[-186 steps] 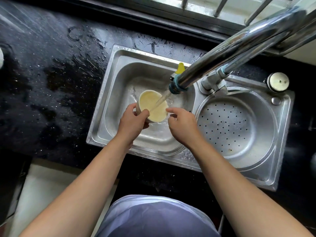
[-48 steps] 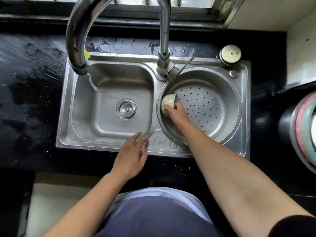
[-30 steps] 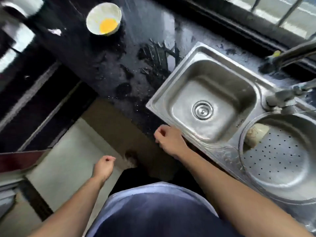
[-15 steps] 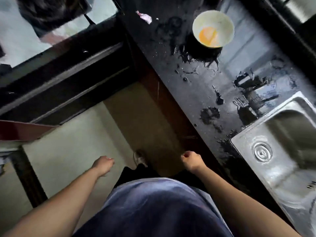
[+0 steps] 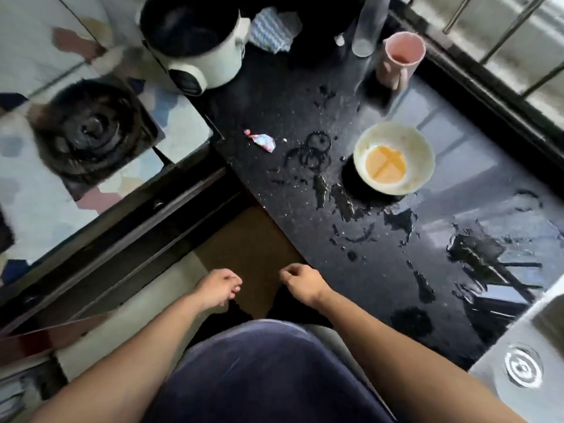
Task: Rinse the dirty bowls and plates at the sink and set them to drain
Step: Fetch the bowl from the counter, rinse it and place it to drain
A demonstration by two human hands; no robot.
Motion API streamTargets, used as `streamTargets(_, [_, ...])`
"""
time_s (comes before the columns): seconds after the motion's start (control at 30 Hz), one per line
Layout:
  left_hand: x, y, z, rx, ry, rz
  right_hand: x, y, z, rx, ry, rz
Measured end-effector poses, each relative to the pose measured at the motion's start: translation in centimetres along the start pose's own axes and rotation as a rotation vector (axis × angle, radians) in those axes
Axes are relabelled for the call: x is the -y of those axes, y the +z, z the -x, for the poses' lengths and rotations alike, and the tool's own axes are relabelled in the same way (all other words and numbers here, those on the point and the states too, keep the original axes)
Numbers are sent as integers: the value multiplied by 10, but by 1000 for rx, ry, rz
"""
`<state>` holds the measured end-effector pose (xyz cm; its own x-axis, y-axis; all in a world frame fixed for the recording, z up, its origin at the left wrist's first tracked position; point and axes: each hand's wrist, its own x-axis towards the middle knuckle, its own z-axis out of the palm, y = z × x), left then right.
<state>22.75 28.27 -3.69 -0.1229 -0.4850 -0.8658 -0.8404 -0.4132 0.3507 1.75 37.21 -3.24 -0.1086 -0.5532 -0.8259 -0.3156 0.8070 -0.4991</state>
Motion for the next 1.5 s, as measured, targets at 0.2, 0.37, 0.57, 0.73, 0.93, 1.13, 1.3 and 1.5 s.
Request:
streamTargets(0.2, [-102,-80,-23,-72,201,-65,87,-68,-37,-20,-83,-271])
streamTargets(0.37, [-233,-81,-72,109,437,-115,79,-135,-50,-300,30,-785])
streamTargets(0.57, [-372,-21,-118,324,598,-151,28,-188,-29,-738,326,-1382])
streamTargets(0.73, [-417,14,-136,521,542,-312,29,-211,-41,-920,333,-1358])
streamTargets(0.93, [-409,15,-142,569,633,-451,51,-182,-47,-1126,418,-1369])
streamTargets(1.13, [-357,25,-102,730,706,-554,49,-91,11,-1205,462,-1561])
streamTargets(1.3, [-286,66,-52,893,713,-645,22,-3,66,-1309,500,-1696])
streamTargets(1.5, [-183,140,13,987,671,-815,-54,99,132,-1436,613,-1675])
